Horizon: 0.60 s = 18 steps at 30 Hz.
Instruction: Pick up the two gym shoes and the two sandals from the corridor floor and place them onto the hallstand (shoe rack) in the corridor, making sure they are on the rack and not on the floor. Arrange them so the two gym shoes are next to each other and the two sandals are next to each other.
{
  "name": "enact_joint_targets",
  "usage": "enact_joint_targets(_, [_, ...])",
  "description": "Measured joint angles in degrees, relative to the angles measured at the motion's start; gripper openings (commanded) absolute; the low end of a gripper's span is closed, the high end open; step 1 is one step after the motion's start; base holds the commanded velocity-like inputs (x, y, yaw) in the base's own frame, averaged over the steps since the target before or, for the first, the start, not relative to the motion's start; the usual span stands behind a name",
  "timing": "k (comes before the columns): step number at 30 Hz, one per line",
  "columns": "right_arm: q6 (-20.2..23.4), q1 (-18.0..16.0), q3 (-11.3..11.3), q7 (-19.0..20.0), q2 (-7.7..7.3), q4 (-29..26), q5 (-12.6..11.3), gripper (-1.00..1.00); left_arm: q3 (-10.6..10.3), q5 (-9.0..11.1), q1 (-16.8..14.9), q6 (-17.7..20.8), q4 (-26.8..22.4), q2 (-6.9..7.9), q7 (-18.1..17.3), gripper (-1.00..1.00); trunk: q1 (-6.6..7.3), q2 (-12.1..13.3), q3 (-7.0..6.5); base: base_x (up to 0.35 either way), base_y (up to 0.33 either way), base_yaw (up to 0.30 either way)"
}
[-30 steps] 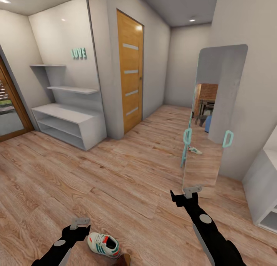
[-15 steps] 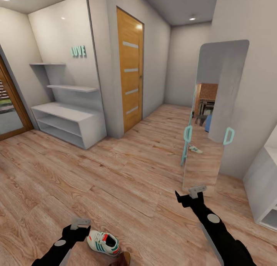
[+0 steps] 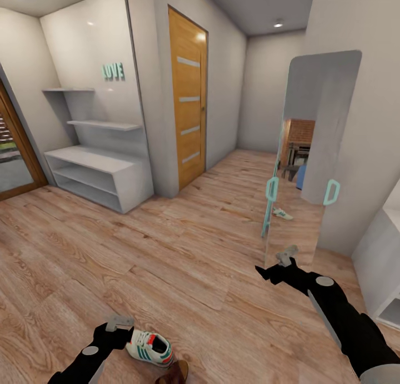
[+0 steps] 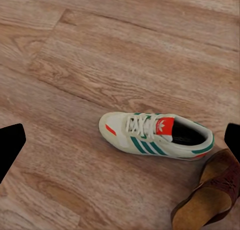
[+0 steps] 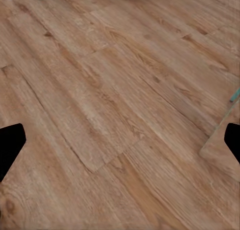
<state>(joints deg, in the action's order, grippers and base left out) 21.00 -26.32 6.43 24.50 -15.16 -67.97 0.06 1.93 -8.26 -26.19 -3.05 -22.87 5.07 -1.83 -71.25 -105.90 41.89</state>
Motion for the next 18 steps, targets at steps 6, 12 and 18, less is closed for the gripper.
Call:
enact_joint_targets(6, [1.91,-1.18,0.01,1.91,-0.23,-0.19,-0.08,1.0,-0.25,-0.01,0.01,0.0,0.0,0.03,0.0,1.0,-1.32,-2.41,1.08,0.0,0.0,0.0])
enact_joint_targets(12, [2.45,-1.56,0.59,3.67,0.68,1.97,-0.31,1.0,-1.91,-0.13,0.36,0.05,0.06,-0.13,-0.09,1.0,-2.64,-4.81,2.16,0.0,0.0,0.0])
enact_joint_targets(18, [2.38,-1.59,0.33,12.53,1.22,3.72,-0.48,1.0,-4.52,-0.18,0.44,0.0,1.29,-0.23,-0.22,1.0,-3.96,-7.22,3.24,0.0,0.0,0.0])
